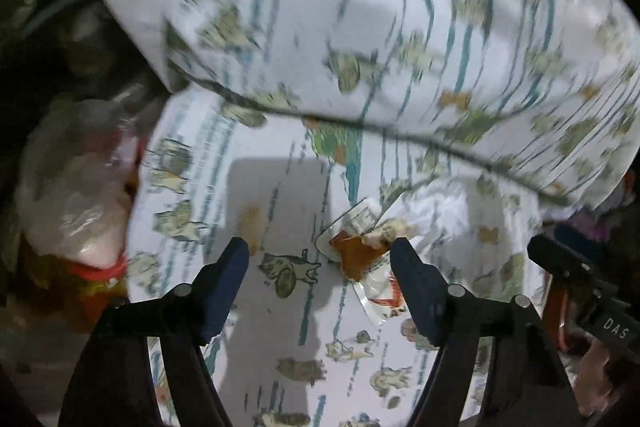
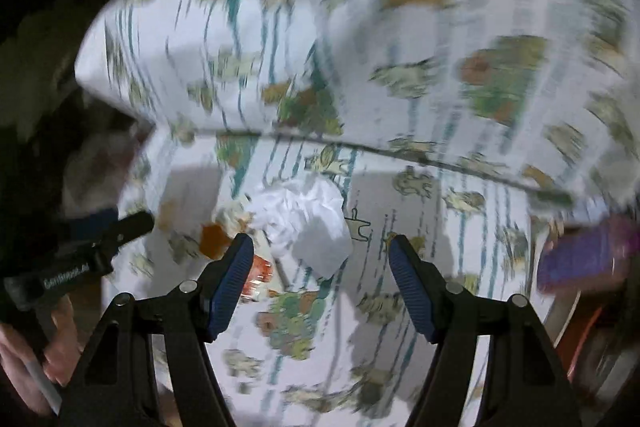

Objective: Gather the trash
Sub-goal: 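Grasp crumpled white paper with the right tool while the left tool grasps a small tan scrap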

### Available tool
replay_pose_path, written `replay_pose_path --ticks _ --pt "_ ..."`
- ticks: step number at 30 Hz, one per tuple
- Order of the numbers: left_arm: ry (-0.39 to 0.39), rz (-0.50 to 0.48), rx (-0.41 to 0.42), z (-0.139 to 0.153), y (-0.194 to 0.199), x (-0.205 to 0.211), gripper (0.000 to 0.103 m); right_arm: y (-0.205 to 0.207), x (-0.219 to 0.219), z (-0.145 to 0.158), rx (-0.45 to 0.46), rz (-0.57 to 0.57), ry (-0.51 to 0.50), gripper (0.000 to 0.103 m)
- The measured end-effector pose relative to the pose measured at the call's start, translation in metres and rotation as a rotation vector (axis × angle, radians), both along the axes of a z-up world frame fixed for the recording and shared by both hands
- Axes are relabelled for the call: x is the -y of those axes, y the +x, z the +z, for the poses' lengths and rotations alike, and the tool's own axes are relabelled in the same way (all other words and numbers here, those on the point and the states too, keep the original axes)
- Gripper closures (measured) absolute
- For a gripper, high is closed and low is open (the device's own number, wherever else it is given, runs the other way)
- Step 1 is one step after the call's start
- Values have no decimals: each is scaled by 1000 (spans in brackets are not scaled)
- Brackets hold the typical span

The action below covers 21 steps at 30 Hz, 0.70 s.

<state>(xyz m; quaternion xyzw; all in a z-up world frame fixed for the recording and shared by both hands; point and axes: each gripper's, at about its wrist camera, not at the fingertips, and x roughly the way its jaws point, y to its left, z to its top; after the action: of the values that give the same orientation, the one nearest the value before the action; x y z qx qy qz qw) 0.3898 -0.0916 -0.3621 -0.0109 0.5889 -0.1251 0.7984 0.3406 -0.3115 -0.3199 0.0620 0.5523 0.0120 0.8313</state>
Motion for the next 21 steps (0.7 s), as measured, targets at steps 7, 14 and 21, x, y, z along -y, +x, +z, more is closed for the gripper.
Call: replay_pose_path --ticks 7,14,21 --pt "-105 8 -148 -54 9 -1 37 23 -22 -57 -67 105 -53 36" --pt "-211 111 -152 -57 15 -12 46 37 -35 -88 -102 69 -98 46" --pt "-193 38 -146 -54 20 15 48 34 -15 -87 -112 40 -60 98"
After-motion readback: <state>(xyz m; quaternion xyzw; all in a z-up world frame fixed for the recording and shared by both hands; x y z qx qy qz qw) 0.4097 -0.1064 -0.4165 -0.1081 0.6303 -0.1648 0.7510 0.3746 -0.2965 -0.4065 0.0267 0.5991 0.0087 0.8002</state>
